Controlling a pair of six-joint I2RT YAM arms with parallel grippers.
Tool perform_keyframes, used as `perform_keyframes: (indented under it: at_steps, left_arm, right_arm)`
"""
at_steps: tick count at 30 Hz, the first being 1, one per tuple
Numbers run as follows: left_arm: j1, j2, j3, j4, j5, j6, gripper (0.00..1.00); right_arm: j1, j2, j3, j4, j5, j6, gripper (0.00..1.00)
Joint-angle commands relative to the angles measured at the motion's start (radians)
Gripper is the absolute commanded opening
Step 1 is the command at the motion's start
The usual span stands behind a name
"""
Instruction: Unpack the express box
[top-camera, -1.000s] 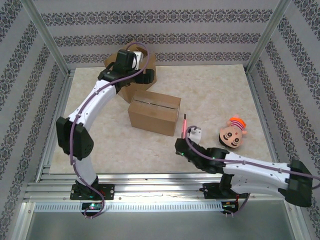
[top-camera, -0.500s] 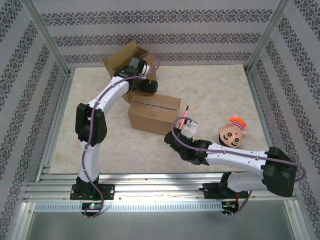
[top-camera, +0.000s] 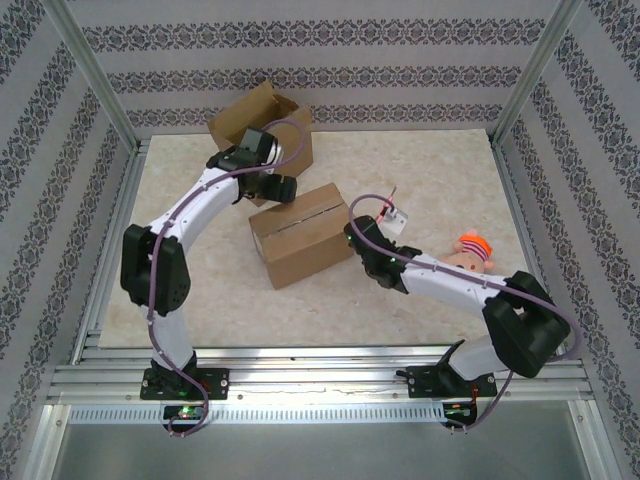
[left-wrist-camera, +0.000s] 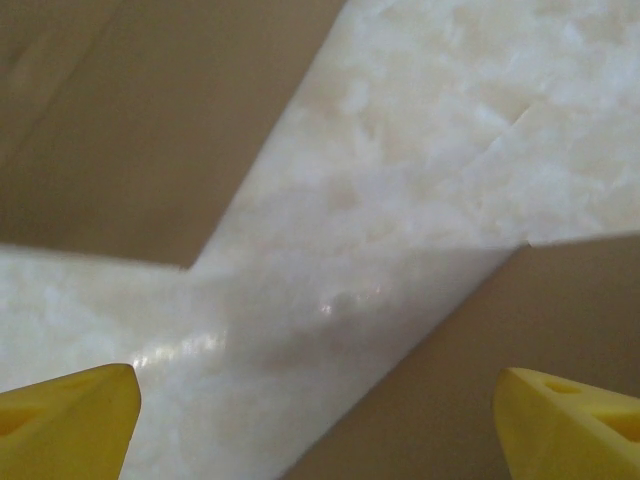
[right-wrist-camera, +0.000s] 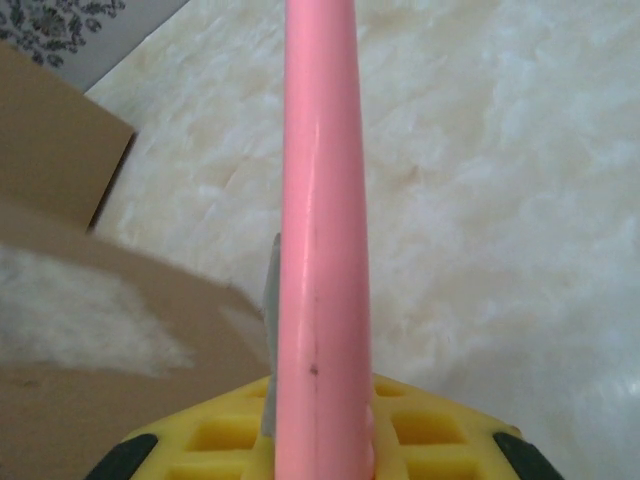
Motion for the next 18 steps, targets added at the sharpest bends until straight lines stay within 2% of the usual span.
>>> perform_keyframes:
  at_steps: [1,9,18]
  left_arm:
    - [-0.023,-0.061,-0.118,-0.071,0.029,-0.045,0.91]
    - [-0.064,-0.219,-0.347,-0.053,0.049,-0.14,0.9]
    - [-0.168,-0.326,-0.434,-0.072,0.043,-0.228,0.91]
  right_arm:
    - [-0.046,0.062,0.07,0.103,-0.144,-0.085,0.0]
    - [-0.116,0.231,0.27,0.102,-0.361,-0.152,0.0]
    - [-0.129,0.46,0.597,-0.004,-0.637,-0.259,0.0]
